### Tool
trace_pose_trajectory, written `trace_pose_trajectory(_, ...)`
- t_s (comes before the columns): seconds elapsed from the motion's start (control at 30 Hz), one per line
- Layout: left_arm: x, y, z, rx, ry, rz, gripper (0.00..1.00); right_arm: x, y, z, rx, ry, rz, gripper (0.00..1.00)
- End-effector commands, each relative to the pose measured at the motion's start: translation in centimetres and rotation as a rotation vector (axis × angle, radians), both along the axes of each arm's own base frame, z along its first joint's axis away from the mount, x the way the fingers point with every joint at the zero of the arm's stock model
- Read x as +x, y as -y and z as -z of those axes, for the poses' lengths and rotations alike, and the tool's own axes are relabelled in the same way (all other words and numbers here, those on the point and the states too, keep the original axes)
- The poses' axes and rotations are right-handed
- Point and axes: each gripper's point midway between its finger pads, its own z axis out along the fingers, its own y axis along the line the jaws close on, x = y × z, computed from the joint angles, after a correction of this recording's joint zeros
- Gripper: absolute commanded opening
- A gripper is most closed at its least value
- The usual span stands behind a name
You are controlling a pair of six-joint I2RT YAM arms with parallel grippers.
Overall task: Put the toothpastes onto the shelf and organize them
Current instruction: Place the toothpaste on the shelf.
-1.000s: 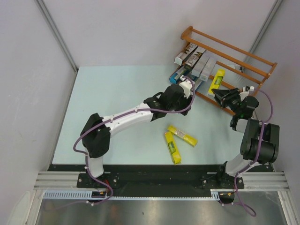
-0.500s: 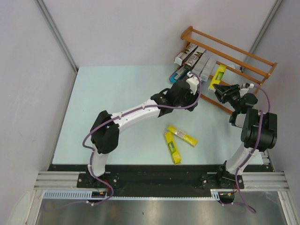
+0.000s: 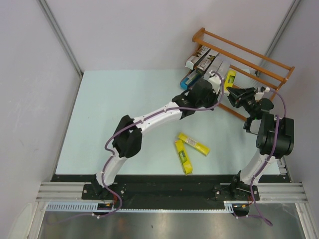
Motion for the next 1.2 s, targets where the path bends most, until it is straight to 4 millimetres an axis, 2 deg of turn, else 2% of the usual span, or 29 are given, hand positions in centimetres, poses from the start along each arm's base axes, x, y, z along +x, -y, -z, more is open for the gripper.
trace_pose_trajectory(0.0,0.9,2.2,-2.3,-0.114,0.048,0.017,0.0,0.7,0.5,-1.2,0.005,0.037,0.011,0.48)
trace_pose_trajectory(0.2,1.5,3.7,-2.9,-0.234,0.008,0.033,0.0,0.7,0.7,-1.4,0.002,0.037,0.015,0.5)
trace_pose_trajectory(0.33,2.2,4.2,-4.0,-0.352,-0.042,0.041,0.0,0.6,0.7,-1.6,-0.004,0.038,0.014,0.53)
trace_pose_trajectory(0.43,3.0,4.4,-4.4,-0.413,-0.062,0.033,0.0,0.5,0.8,-1.8,-0.015,0.04,0.017,0.55)
trace_pose_trajectory(0.47,3.3,4.5,-3.9,-0.418,-0.066,0.026,0.0,0.5,0.8,-1.9,-0.016,0.037,0.017,0.56)
trace_pose_trajectory(0.5,3.6,4.6,-4.5,-0.432,-0.058,0.021,0.0,0.5,0.9,-1.9,-0.019,0.038,0.018,0.57)
trace_pose_trajectory(0.57,4.3,4.9,-3.3,-0.417,-0.067,0.003,0.0,0.4,0.9,-2.2,-0.026,0.04,0.02,0.57)
trace_pose_trajectory(0.6,4.5,5.1,-3.9,-0.424,-0.06,0.005,0.0,0.5,1.0,-2.2,-0.027,0.041,0.022,0.57)
trace_pose_trajectory(0.73,5.1,5.5,-3.1,-0.441,-0.067,-0.008,0.0,0.5,1.1,-2.3,-0.029,0.042,0.02,0.58)
trace_pose_trajectory(0.9,5.0,6.0,-2.2,-0.452,-0.09,0.004,0.0,0.5,1.1,-2.7,-0.027,0.046,0.014,0.59)
trace_pose_trajectory(1.03,4.9,6.1,-2.5,-0.465,-0.085,0.012,0.0,0.7,1.3,-3.1,-0.03,0.053,0.014,0.59)
trace_pose_trajectory(1.17,5.6,6.1,-3.0,-0.498,-0.066,-0.019,0.01,0.6,1.2,-3.4,-0.033,0.056,0.009,0.59)
